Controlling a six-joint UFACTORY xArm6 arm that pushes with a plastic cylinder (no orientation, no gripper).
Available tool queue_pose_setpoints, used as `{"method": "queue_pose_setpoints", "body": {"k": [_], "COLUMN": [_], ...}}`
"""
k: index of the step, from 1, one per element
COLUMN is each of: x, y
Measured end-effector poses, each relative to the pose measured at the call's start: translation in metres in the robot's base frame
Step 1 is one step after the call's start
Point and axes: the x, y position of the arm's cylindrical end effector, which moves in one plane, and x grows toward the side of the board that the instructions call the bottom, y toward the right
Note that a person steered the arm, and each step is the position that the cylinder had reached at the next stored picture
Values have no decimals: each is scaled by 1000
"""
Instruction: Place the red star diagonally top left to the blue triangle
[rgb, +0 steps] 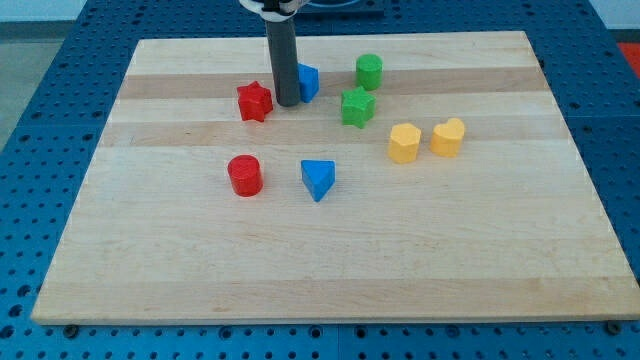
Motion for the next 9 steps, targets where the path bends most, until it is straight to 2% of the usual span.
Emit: {"method": "queue_pose_setpoints", "body": {"k": [3,5,8,9], "x": [-27,-30,8,8], "y": [-32,-61,-62,-71]}}
